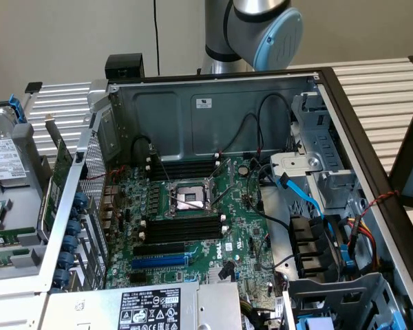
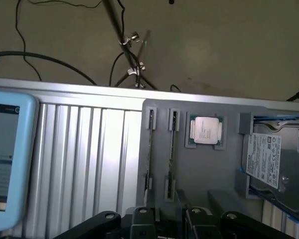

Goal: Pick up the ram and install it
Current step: 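Pick up the ram and move it above insertion slot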

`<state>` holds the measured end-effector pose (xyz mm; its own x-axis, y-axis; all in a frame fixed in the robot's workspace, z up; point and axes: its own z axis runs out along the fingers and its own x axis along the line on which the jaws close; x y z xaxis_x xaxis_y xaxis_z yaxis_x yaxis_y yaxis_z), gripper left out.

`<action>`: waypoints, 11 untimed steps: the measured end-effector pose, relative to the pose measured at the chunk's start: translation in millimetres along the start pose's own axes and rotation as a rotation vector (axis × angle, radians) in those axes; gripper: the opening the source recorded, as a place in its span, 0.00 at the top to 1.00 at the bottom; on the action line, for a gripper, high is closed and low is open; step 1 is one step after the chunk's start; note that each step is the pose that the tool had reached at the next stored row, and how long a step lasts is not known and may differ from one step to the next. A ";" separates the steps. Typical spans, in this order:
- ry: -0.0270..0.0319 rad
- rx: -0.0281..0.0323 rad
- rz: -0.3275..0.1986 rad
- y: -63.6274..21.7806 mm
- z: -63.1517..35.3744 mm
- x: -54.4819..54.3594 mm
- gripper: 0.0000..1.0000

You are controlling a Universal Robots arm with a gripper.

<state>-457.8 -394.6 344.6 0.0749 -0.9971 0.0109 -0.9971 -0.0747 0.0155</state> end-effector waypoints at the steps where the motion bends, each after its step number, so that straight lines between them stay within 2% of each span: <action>1: 0.0002 0.0000 -0.003 0.0 1.3 0.0 0.69; 5: 0.0011 0.0009 -0.014 0.1 6.5 0.1 0.69; 8: 0.0043 0.0023 -0.019 0.2 8.3 1.3 0.69; 9: 0.0058 0.0036 -0.020 0.2 8.7 2.0 0.69; 11: 0.0083 0.0118 -0.021 0.3 9.7 2.6 0.69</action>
<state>-458.0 -397.3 335.0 0.0959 -0.9952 0.0189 -0.9954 -0.0958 0.0040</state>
